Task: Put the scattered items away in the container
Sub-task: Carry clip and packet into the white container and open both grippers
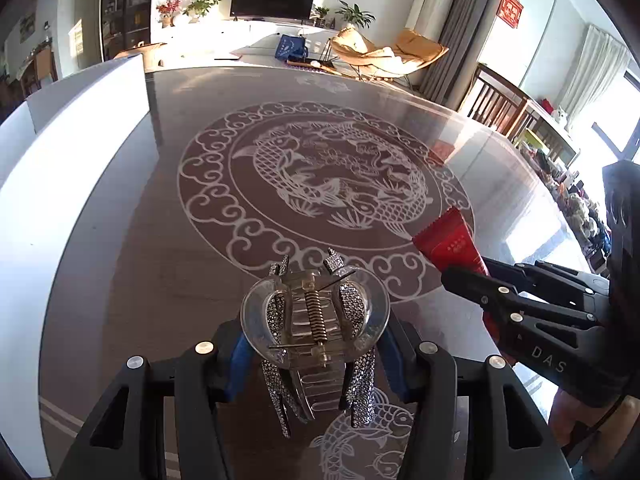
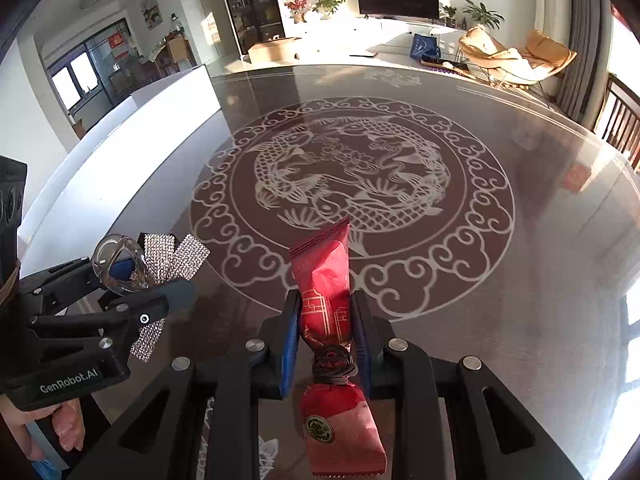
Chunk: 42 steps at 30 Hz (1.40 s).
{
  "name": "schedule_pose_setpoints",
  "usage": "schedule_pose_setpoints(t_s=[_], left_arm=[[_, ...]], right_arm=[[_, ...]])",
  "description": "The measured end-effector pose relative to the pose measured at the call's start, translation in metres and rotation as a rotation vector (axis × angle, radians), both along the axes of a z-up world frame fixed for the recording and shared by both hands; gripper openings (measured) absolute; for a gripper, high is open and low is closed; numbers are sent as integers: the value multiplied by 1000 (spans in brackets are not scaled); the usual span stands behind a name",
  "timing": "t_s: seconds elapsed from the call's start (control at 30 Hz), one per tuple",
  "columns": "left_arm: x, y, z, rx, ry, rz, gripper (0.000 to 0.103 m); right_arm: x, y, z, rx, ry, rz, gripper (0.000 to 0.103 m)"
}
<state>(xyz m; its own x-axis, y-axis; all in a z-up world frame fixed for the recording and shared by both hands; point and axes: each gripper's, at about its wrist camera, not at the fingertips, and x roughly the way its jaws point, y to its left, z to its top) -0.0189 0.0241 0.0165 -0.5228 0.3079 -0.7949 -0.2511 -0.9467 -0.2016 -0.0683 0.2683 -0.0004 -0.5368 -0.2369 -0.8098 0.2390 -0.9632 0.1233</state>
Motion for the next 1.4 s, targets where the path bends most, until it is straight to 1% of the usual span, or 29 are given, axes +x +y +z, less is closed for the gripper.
schedule_pose_setpoints(t_s=[0.1, 0.23, 0.37, 0.43, 0.5, 0.6, 0.67, 0.73, 0.83, 0.9, 0.97, 1.0, 1.03, 1.07, 1.1, 1.13, 1.17, 1.2, 1.23, 1.33, 1.4], left_arm=[[-4, -33, 28, 35, 26, 33, 54], [-14, -96, 71, 17, 82, 83, 54], [-34, -180, 107, -22, 113, 182, 54], [-47, -221, 119, -65, 126, 241, 54], [-63, -261, 126, -98, 126, 297, 54], [-87, -314, 122, -113, 92, 374, 54], [-98, -343, 109, -109, 54, 413, 54], [-104, -364, 91, -109, 13, 439, 54], [-109, -384, 61, -91, -52, 465, 54], [-110, -391, 41, -90, -90, 483, 54], [-111, -396, 25, -87, -122, 509, 55], [-111, -398, 19, -87, -137, 526, 56], [-111, -399, 14, -91, -155, 545, 58], [-110, -401, 10, -109, -181, 577, 60], [-109, -403, 7, -108, -207, 599, 68], [-106, -405, 6, -85, -220, 607, 77], [-103, -406, 7, -65, -220, 615, 81], [-100, -404, 11, -71, -210, 623, 88], [-95, -402, 16, -90, -190, 628, 90], [-84, -390, 35, -167, -133, 642, 91], [-74, -382, 49, -232, -99, 681, 91]], right_arm=[[-5, -26, 22, -9, 23, 58, 25], [-22, -80, 65, -48, 72, 153, 25], [-46, -160, 110, -103, 116, 273, 25], [-59, -206, 128, -125, 132, 331, 25], [-75, -254, 140, -126, 141, 379, 25], [-99, -322, 141, -95, 136, 430, 25], [-115, -360, 131, -68, 105, 452, 25], [-129, -390, 116, -43, 65, 467, 25], [-144, -423, 86, -13, -2, 478, 25], [-152, -435, 66, -12, -50, 481, 25], [-160, -444, 46, -21, -120, 482, 27], [-163, -448, 38, -19, -151, 483, 36], [-166, -450, 32, -20, -176, 491, 59], [-169, -449, 28, -20, -189, 497, 68], [-171, -447, 28, -22, -188, 500, 86], [-172, -446, 30, -32, -184, 504, 92], [-174, -445, 34, -41, -178, 504, 92], [-175, -442, 37, -40, -171, 499, 92], [-174, -438, 42, -35, -162, 494, 92], [-170, -425, 57, -31, -122, 486, 92], [-167, -415, 66, -22, -101, 488, 92]])
